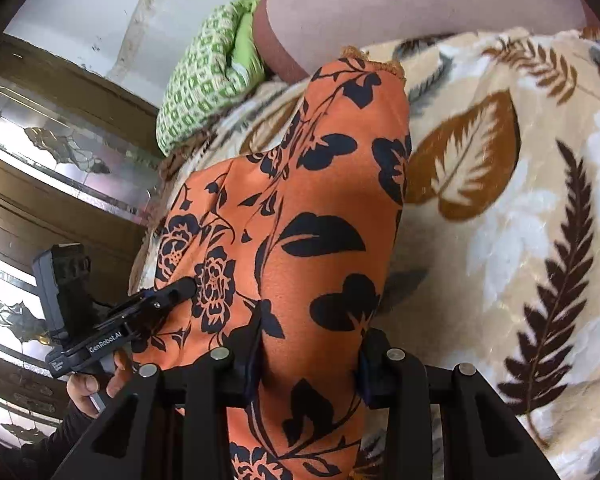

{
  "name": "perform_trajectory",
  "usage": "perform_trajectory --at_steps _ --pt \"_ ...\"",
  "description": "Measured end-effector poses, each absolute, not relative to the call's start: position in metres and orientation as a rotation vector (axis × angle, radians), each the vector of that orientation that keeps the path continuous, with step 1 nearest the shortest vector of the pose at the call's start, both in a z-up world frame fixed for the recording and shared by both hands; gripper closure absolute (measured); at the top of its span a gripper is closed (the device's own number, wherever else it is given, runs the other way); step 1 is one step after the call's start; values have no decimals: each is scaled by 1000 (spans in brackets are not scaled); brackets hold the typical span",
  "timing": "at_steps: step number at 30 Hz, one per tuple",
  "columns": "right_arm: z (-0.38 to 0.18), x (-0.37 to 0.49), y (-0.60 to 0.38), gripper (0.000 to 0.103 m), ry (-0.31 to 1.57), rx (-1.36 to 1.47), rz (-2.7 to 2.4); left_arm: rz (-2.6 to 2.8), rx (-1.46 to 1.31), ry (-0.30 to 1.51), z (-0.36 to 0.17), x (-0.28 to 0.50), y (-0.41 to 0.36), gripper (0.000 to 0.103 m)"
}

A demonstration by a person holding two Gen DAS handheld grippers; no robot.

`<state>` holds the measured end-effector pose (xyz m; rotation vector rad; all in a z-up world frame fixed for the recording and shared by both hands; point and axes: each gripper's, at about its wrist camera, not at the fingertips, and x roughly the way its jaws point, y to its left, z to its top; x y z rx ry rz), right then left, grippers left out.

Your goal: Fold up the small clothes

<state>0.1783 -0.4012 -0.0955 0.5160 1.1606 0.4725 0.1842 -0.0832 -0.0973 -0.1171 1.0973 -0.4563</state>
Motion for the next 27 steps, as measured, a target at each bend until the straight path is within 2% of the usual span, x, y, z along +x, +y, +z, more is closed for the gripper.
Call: perform_trajectory --at_steps 6,7,8,10,11,15,19,21,23,25,27 --pt "-126 177 -396 62 1147 517 458 -418 -94 1103 -136 180 -80 72" --pt "-136 177 -393 54 1158 496 420 -408 -97 1120 -145 180 -78 69" --pt "-142 177 -393 51 1169 473 378 -404 -102 1122 -148 180 -76 62" --pt "-152 173 -397 46 1172 503 335 -403 -130 1107 -145 177 -68 57" --pt "-150 168 -401 44 1153 527 321 -406 -138 1099 -137 173 -62 52" --pt "-125 141 -415 43 1074 507 248 -381 -102 986 -107 152 -40 42" --pt "-89 102 -404 40 944 571 333 -404 -133 946 -94 125 -28 41" --pt "-90 92 -389 39 938 580 393 -422 -120 938 -99 109 -31 40" --pt "-107 83 -377 36 976 575 397 -405 -72 982 -119 103 -41 34" --pt "-140 86 -370 35 1088 566 353 -338 42 1095 -150 107 -56 34" --pt "-145 82 -366 35 1085 555 321 -322 38 1134 -163 109 -54 33"
